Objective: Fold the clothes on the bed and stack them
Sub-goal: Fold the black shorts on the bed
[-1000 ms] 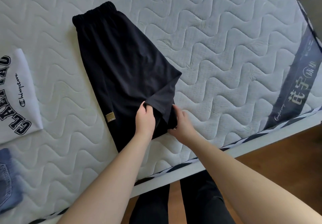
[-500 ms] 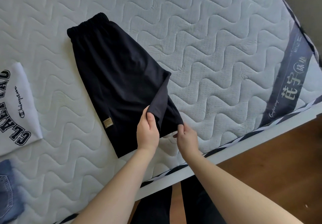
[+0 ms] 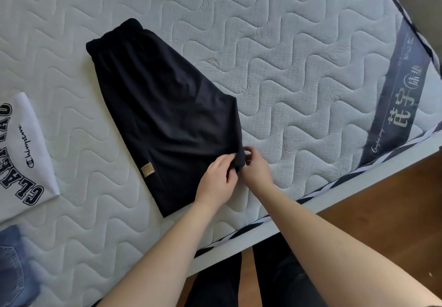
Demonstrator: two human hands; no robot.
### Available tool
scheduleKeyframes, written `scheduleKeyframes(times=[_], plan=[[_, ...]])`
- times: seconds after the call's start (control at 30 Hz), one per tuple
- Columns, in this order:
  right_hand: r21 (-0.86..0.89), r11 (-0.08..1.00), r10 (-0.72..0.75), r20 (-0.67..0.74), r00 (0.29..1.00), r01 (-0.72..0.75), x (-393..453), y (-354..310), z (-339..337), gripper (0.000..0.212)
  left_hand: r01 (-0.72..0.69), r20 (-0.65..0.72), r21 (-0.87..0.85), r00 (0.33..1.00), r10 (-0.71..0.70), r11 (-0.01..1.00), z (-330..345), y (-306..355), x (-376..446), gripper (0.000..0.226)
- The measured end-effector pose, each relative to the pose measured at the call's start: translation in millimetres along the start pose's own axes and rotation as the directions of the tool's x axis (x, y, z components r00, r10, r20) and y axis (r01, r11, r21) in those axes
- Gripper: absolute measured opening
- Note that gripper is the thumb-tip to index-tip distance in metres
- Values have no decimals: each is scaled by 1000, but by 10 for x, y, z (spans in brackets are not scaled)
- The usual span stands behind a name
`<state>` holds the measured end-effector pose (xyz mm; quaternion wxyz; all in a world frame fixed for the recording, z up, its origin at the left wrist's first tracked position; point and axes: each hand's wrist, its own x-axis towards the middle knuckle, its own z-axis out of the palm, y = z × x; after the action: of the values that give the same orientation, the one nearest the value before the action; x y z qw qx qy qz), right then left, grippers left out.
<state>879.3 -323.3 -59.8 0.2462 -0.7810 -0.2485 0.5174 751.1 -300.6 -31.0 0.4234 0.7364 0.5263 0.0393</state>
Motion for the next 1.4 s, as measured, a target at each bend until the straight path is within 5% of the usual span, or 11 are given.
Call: scheduleKeyframes(times=[0.1, 0.3, 0.43, 0.53, 0.63, 0.77, 0.87, 0.97, 1.17, 1.27, 1.4], plan=[[-51, 999, 2, 15, 1000, -1, 92, -72, -30, 24, 24, 43, -36, 999, -22, 999, -160, 24, 44, 42], [-215, 971, -115, -33, 993, 106, 92, -146, -6, 6, 102, -163, 137, 984, -79, 985, -446, 250, 832, 21], [-232, 961, -169, -58, 984, 151, 37, -154, -10, 14, 51, 47, 302, 997, -68, 952, -513, 480, 1539, 38], [-143, 983, -127, -70, 989, 116, 11, -138, -27, 15, -48, 277, 608, 948, -155, 793, -534, 613, 1902, 53], [-20, 1000, -26, -91, 996, 25, 21, -101, -56, 9, -177, 411, 736, 884, -224, 654, -617, 785, 2130, 46], [60, 998, 15, -68, 998, -10, 40, -20, -123, 3, -308, 493, 846, 763, -417, 436, -737, 941, 2290, 50], [67, 998, -1, -61, 998, 6, 35, 22, -167, 12, -378, 509, 856, 734, -450, 352, -743, 869, 2260, 43], [70, 997, 20, -61, 998, -16, 55, 52, -198, 17, -374, 512, 852, 743, -430, 367, -770, 773, 2240, 34], [119, 988, 106, -104, 989, -93, 147, 103, -307, 20, -247, 409, 799, 891, -195, 548, -847, 596, 2364, 24], [75, 991, 119, -158, 980, -108, 175, 95, -388, 25, -239, 385, 779, 912, -140, 580, -818, 570, 2391, 29], [-65, 997, -56, -340, 939, 36, 127, 5, -422, 18, -179, 367, 737, 916, -163, 652, -725, 611, 2396, 35]])
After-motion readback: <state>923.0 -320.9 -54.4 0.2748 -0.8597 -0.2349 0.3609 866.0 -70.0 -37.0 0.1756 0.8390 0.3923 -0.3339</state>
